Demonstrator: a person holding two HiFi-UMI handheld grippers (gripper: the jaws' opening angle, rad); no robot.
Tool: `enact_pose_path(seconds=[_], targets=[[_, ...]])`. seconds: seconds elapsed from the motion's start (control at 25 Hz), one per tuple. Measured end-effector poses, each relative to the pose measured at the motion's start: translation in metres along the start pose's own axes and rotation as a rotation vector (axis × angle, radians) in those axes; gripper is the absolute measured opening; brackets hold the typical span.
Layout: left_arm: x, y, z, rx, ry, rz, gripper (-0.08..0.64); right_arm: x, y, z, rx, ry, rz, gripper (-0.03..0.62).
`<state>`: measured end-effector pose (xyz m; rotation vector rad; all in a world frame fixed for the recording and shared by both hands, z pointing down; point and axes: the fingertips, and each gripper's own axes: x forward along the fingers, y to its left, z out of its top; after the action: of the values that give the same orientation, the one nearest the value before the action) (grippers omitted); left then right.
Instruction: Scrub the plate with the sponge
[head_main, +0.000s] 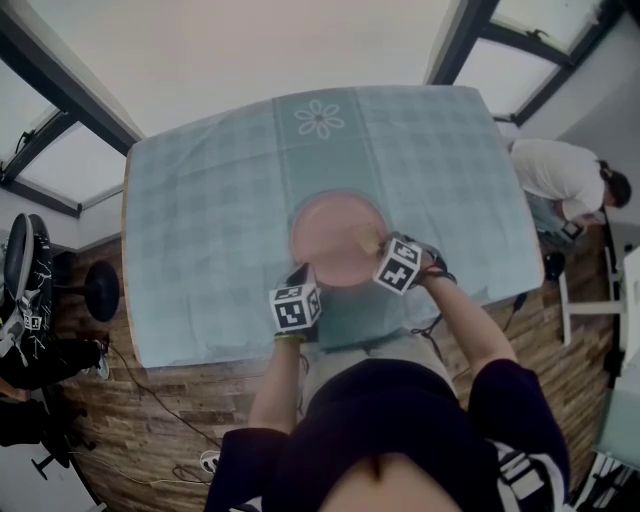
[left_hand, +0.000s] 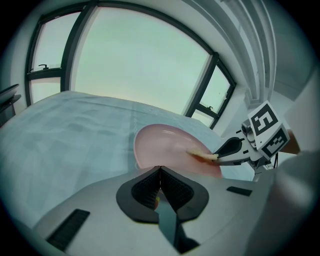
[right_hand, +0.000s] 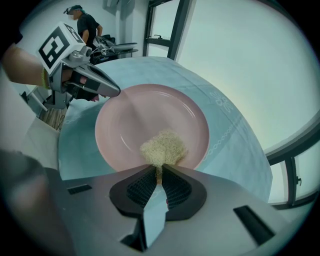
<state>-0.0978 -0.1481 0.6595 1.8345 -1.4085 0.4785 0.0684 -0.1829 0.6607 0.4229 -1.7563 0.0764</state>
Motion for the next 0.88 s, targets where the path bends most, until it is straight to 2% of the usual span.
enact_pose_path(seconds=[0.44,0.68,0.88], targets=[[-0.012,-0.001,-0.008,0.026,-0.001,0.002,0.008,-0.014,0.027,0.004,0.124,-0.095,-0.025,0.044],[-0.024,-0.008,-0.007,0.034,-0.027,-0.012,0.008,-0.036,0.028,0.006,0.322,-0.234,-0.106,0.044],[-0.035,-0.016,-0.009,0.023,-0.044,-0.036,0.008,-0.067,0.037,0.015,0.509,-0.385,-0.124,0.044]])
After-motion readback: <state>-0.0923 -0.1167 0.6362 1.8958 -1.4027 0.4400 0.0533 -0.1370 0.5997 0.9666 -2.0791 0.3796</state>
